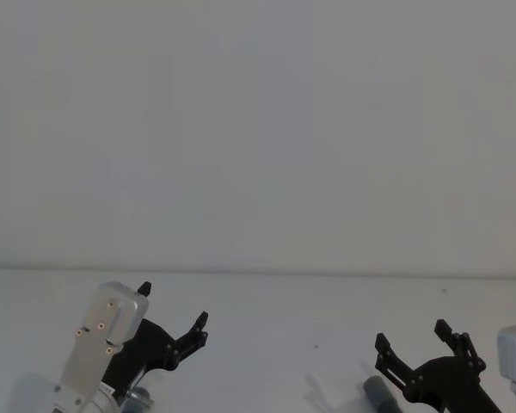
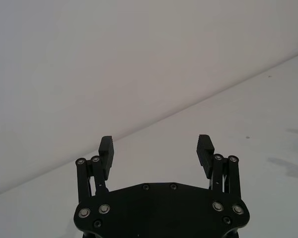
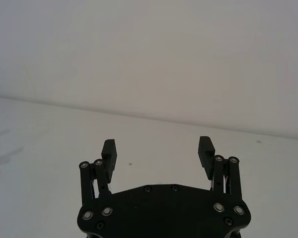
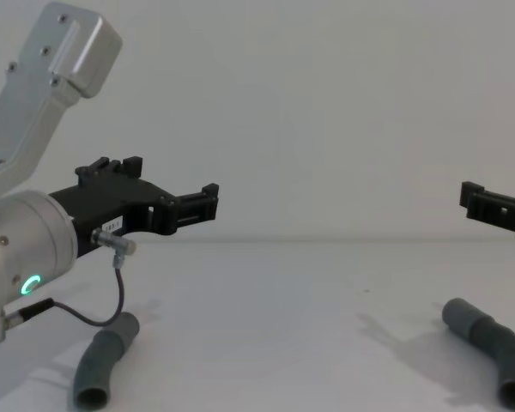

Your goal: Use both hands to pick up one end of the pipe from the table, align the ends, and insert them.

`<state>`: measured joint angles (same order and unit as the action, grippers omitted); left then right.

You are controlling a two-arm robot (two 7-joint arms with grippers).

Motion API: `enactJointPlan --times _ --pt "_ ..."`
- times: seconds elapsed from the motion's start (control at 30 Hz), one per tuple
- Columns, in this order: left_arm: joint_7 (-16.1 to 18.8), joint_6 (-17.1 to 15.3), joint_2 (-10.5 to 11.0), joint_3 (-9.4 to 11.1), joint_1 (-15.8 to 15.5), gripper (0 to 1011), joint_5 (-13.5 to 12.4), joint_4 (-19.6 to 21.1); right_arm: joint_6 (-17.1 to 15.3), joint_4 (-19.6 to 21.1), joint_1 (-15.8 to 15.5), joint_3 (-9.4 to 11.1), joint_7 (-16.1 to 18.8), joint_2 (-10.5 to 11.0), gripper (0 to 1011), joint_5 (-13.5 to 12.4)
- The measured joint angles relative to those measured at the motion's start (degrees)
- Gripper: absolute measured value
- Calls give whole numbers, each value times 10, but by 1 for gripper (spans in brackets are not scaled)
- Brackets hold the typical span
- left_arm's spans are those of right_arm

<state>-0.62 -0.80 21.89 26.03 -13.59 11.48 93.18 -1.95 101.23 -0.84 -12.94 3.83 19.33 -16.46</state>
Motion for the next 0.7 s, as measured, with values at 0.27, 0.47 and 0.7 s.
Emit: enactJointPlan --times 0.27,0.47,0.7 --pt "0 0 0 0 0 1002 0 0 0 0 0 0 0 0 1000 0" --pt "0 0 0 0 0 1002 0 0 0 0 0 0 0 0 1000 0" --pt "0 -1 0 0 0 1002 0 1 0 0 0 0 0 0 1000 0"
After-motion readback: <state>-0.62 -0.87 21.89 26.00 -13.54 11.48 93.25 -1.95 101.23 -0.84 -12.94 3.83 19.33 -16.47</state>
